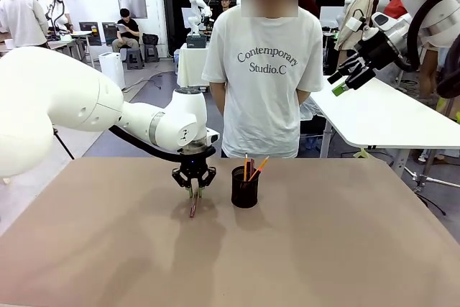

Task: Place the pens into the pen holder.
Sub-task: Pick up a writing instrument from the table and place it into the Pen holder.

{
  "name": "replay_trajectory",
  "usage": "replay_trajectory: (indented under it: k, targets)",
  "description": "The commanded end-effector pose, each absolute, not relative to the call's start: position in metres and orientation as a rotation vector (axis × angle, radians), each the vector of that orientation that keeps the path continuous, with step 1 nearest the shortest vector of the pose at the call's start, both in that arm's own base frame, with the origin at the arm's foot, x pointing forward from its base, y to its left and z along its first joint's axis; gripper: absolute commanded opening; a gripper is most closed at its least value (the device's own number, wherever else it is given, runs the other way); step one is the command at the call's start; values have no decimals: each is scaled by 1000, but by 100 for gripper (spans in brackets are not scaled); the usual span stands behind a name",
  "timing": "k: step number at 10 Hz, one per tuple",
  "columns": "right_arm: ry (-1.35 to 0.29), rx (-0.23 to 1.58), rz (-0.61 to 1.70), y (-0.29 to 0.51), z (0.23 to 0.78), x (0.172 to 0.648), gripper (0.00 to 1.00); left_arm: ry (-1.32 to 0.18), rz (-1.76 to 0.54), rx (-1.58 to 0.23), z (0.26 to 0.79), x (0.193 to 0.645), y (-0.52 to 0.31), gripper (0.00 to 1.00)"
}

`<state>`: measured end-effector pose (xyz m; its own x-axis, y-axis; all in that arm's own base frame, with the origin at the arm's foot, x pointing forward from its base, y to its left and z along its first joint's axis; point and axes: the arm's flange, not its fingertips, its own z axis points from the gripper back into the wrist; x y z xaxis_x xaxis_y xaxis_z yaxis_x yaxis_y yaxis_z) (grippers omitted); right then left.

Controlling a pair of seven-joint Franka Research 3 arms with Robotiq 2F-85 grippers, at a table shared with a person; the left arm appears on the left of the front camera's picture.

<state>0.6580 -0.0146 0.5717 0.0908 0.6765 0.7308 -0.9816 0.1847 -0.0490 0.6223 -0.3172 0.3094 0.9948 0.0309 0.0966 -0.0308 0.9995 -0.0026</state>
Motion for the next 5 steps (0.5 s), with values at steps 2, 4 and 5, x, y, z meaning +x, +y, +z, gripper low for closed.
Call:
replay_trajectory:
  k: [2, 4, 5]
  targets:
    - [-724, 511, 1332, -14, 574, 658, 100, -80, 33, 7, 307, 616, -310, 0]
    - [-724, 511, 1332, -14, 574, 658, 100, -67, 17, -2, 310, 613, -308, 0]
    - [-724, 511, 1332, -14, 574, 658, 100, -48, 6, -30, 312, 613, -305, 0]
